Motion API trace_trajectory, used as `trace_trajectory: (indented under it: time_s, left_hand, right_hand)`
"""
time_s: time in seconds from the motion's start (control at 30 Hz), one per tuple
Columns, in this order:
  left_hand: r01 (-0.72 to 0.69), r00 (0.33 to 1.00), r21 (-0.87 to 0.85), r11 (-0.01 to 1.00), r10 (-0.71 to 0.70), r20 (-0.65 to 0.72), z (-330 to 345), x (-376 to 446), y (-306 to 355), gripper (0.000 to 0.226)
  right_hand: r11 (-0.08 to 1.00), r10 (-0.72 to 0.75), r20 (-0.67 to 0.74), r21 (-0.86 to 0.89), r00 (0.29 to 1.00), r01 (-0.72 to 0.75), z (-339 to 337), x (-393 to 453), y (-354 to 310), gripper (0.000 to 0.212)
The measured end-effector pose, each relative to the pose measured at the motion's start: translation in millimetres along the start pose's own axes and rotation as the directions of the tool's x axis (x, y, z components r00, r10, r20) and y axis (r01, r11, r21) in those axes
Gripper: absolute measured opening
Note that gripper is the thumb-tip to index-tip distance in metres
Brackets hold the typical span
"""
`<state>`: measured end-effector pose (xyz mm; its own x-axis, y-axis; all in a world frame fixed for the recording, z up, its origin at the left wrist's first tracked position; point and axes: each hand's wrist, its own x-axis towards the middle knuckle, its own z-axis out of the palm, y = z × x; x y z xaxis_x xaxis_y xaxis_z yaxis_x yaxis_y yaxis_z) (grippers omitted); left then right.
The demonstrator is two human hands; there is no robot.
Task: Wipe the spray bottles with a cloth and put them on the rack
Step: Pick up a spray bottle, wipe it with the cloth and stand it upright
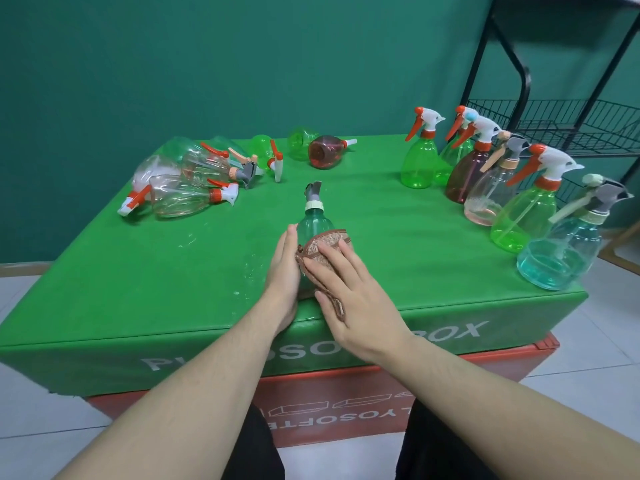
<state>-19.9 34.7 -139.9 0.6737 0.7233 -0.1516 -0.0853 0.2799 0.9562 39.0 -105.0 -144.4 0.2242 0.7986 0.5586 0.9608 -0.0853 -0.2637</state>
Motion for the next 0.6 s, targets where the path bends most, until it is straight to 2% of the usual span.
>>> trace_trajectory:
  time_s: [0.13,0.23,0.3,0.47,0.53,0.6]
  left_hand:
    - [-0.023,1.000,0.042,0.999,0.022,0.017,1,-1,0,0.074]
    - [-0.002,0.999,-0.024,1.000,0.003,0.046,1,-5,5,0.060]
    - [0.014,0.997,-0.039,0.999,-0.011,0.074,-2,-5,8,0.062]
    - [0.018,0.997,-0.104,0.994,-0.010,0.080,-2,-11,10,0.083]
    - [0.025,0.998,-0.119,0.993,-0.018,0.062,-2,-12,10,0.085]
    - [0.025,0.999,-0.118,0.993,-0.020,0.037,-2,-10,8,0.077]
  right_hand:
    - [0.998,0.056,0.001,0.017,0.998,-0.056,0,25,-4,0.053]
    - [0.992,0.107,0.012,0.063,0.994,-0.108,0,48,-9,0.054]
    - [0.978,0.166,0.029,0.125,0.986,-0.169,-1,62,-13,0.053]
    - [0.837,0.394,0.107,0.368,0.913,-0.404,-8,84,-10,0.048]
    - [0.766,0.457,0.139,0.440,0.879,-0.468,-7,90,-10,0.049]
    - [0.749,0.477,0.137,0.454,0.868,-0.482,-6,91,-10,0.049]
